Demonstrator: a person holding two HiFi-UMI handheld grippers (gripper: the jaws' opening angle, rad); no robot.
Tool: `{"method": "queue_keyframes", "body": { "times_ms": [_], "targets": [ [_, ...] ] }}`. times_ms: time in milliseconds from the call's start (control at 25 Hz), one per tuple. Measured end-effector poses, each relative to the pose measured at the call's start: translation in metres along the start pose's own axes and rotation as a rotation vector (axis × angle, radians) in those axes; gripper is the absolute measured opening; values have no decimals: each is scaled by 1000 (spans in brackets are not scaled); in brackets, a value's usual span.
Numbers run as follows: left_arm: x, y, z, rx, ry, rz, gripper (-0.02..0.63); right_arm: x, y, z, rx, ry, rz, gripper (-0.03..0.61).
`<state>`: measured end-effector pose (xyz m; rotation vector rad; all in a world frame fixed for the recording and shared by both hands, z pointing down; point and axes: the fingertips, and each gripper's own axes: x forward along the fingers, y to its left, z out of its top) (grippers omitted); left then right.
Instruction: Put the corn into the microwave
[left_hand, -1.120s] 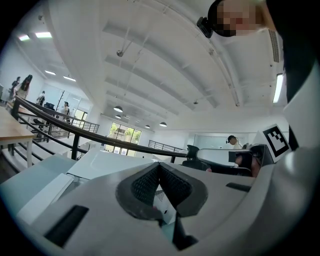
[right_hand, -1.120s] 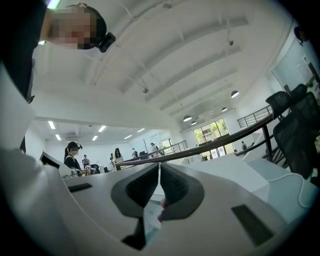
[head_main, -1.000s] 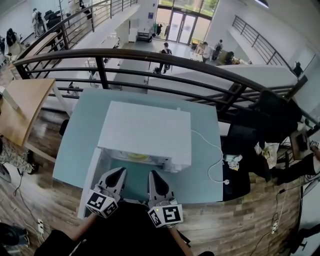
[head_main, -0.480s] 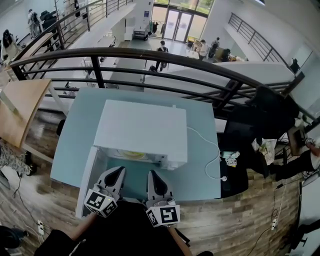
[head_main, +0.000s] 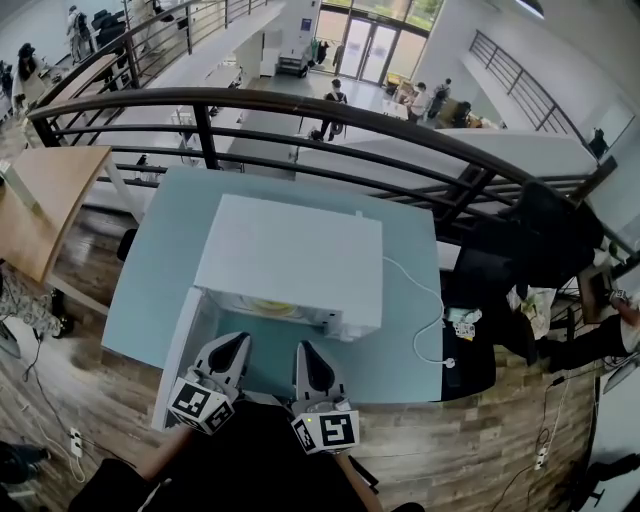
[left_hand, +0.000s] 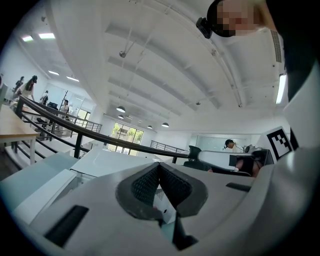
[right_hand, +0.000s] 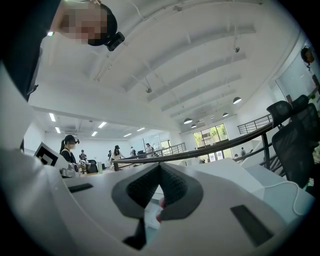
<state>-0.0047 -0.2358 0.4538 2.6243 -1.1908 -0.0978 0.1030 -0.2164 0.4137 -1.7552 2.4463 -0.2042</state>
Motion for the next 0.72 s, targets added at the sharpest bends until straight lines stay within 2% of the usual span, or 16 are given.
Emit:
{"method": "queue_keyframes", "body": {
  "times_ms": [440, 720],
  "targets": [
    [-1, 5, 3, -11, 3, -5, 3, 3, 6, -6, 2, 22, -4, 9],
    [3, 4, -8, -13, 17, -28, 2, 0, 3, -15, 1, 32, -16, 9]
  ]
}}
